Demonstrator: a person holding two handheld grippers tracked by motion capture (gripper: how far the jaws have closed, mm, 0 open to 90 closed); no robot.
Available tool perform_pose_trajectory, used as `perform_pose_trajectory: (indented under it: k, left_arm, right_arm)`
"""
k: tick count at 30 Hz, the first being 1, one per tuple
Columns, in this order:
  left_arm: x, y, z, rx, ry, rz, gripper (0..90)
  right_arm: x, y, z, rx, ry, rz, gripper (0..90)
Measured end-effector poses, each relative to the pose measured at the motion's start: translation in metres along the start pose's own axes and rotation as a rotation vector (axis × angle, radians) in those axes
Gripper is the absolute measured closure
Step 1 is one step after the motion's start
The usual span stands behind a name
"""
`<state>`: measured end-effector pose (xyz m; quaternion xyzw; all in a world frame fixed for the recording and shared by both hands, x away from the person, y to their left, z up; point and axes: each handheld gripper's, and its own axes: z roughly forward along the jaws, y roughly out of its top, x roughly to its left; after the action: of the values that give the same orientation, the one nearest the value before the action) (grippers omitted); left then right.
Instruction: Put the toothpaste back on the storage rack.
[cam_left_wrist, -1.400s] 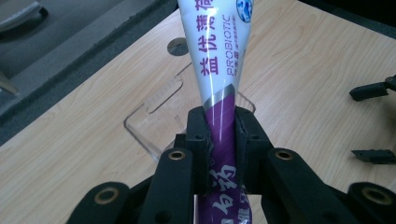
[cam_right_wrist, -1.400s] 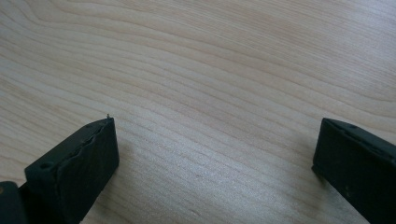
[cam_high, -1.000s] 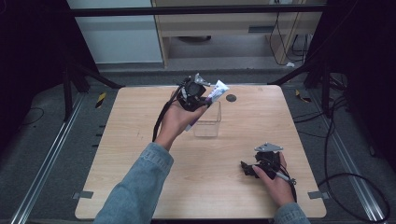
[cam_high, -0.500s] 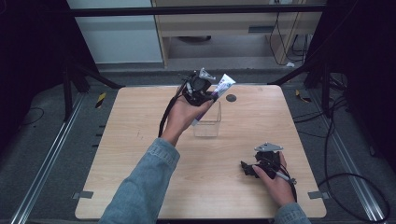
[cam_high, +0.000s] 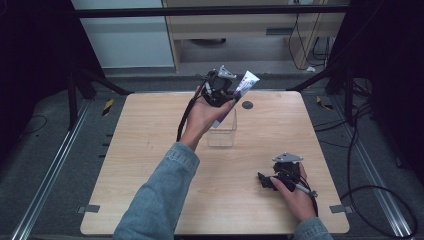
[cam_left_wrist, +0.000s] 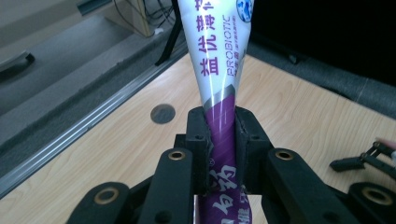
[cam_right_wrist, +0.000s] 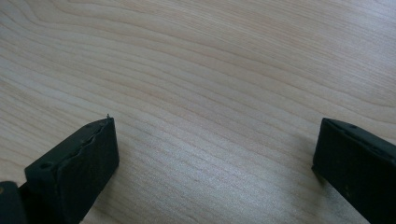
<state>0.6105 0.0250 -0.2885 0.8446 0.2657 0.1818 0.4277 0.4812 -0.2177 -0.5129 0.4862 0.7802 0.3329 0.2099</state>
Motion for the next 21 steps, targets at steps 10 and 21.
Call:
perform_pose_trajectory:
  k: [10,21]
  left_arm:
    - [0.013,-0.001,0.013,-0.020,0.008,-0.024,77.5]
    - [0.019,-0.005,0.029,-0.031,-0.002,-0.050,77.5]
  right_arm:
    - [0.000,0.000,0.000,0.001,-0.002,-0.003,0.4]
    - [0.000,0.000,0.000,0.001,-0.001,-0.001,0.4]
